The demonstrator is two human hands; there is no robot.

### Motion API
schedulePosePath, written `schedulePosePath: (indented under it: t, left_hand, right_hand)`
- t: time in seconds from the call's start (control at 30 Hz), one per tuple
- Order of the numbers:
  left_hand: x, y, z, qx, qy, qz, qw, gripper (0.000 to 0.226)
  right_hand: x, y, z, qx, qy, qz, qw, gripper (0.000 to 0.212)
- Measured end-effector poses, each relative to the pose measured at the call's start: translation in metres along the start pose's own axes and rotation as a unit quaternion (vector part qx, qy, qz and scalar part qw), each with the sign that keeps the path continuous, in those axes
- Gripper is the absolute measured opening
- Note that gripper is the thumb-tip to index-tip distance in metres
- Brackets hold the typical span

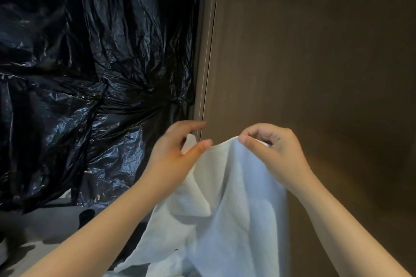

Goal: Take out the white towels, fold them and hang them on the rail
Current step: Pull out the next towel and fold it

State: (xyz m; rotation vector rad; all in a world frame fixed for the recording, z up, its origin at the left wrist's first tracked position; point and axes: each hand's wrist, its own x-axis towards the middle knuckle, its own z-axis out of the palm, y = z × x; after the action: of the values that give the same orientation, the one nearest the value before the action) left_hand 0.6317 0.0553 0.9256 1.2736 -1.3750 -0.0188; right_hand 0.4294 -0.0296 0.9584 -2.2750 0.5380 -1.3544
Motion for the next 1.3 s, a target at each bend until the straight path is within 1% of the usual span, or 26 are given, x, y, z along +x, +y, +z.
schedulePosePath:
  t: [0.03,0.1,0.13,0.2,0.23,0.27,0.4,0.53,0.67,0.87,0.97,1.1,1.23,1.3]
  left_hand:
    - [0.000,0.002,0.001,-0.020,-0.031,-0.002,0.999,0.031]
    - [-0.001,0.004,0.004,-0.075,-0.078,-0.017,0.994,0.026]
    - [-0.002,0.005,0.005,-0.094,-0.089,-0.021,0.991,0.021]
    - [-0.005,0.005,0.006,-0.094,-0.095,-0.014,0.991,0.008]
    - [-0.006,0.005,0.007,-0.091,-0.092,-0.011,0.992,0.006]
    - [-0.006,0.005,0.007,-0.090,-0.079,-0.012,0.993,0.008]
    - [0.001,0.004,0.002,-0.094,0.002,-0.031,0.995,0.007]
    - [0.006,0.005,-0.006,-0.051,0.029,-0.008,0.998,0.010]
    - [0.009,-0.001,-0.013,0.009,0.046,-0.005,0.999,0.018]
    - [0.013,-0.014,-0.023,0.060,0.086,-0.015,0.994,0.012]
    - [0.017,-0.019,-0.026,0.083,0.100,-0.013,0.991,0.010]
    - [0.016,-0.026,-0.025,0.105,0.100,-0.019,0.989,0.009]
    - [0.015,-0.027,-0.023,0.126,0.098,-0.035,0.987,0.009]
    - [0.013,-0.026,-0.022,0.144,0.087,-0.046,0.985,0.015]
  right_hand:
    - [0.000,-0.004,0.002,0.011,-0.006,-0.003,1.000,0.015]
    - [0.001,-0.010,0.006,0.023,-0.004,-0.007,1.000,0.015]
    - [0.001,-0.012,0.007,0.025,-0.001,-0.007,1.000,0.015]
    - [0.002,-0.014,0.009,0.026,0.004,-0.007,1.000,0.015]
    - [0.002,-0.014,0.010,0.022,0.005,-0.008,1.000,0.015]
    - [0.002,-0.014,0.010,0.015,0.003,-0.009,1.000,0.015]
    - [0.001,-0.009,0.008,-0.026,-0.021,0.000,0.999,0.014]
    - [-0.007,0.005,0.004,-0.045,-0.065,0.018,0.997,0.025]
    - [-0.023,0.024,-0.004,-0.070,-0.074,0.026,0.994,0.029]
    - [-0.036,0.042,-0.019,-0.136,-0.054,0.021,0.989,0.027]
    - [-0.039,0.043,-0.031,-0.160,-0.026,0.015,0.987,0.023]
    - [-0.037,0.037,-0.036,-0.184,0.018,0.002,0.983,0.017]
    - [-0.033,0.028,-0.033,-0.183,0.023,-0.005,0.983,0.014]
    - [-0.032,0.022,-0.032,-0.173,0.025,-0.007,0.985,0.014]
